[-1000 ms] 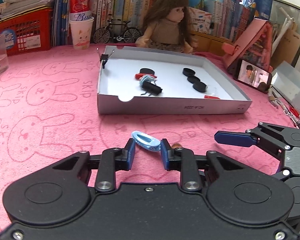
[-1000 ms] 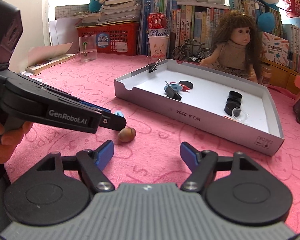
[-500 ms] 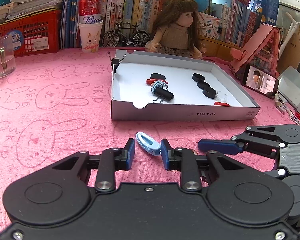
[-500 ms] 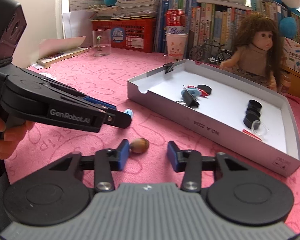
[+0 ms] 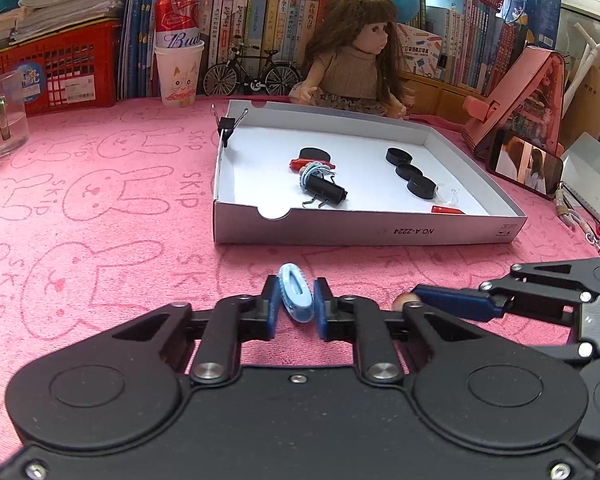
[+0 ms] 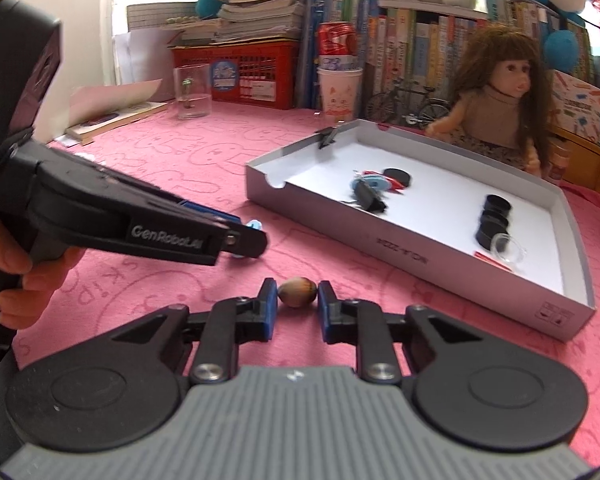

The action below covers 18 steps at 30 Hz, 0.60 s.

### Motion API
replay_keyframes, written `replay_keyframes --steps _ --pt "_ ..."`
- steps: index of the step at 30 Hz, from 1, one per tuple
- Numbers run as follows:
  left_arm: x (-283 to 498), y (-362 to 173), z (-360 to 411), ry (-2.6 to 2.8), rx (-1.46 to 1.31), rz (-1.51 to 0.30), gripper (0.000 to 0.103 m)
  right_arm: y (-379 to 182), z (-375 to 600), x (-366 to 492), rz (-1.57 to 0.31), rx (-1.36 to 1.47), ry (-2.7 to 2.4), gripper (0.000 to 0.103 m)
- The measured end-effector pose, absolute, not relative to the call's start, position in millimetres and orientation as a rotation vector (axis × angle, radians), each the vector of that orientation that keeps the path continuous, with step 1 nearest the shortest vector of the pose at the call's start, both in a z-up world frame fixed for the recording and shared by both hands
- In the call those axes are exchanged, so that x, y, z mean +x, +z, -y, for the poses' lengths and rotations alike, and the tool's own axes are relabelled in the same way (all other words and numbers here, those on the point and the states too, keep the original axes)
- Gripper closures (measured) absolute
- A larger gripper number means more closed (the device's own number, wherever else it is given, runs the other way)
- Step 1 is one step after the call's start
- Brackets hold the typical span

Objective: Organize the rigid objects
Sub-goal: 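Carry the held blue clip and acorn over the white tray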

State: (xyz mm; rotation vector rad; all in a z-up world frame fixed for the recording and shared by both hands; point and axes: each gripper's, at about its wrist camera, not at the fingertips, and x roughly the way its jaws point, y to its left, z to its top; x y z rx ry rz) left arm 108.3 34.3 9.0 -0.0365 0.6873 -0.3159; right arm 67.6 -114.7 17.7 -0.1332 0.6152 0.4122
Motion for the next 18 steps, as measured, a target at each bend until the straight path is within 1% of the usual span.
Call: replay_keyframes --steps 18 --pt "88.3 35.1 -18.4 -0.388 -0.035 -0.627 0.087 33.7 147.2 67.1 -0.573 -0.053 0.267 0.077"
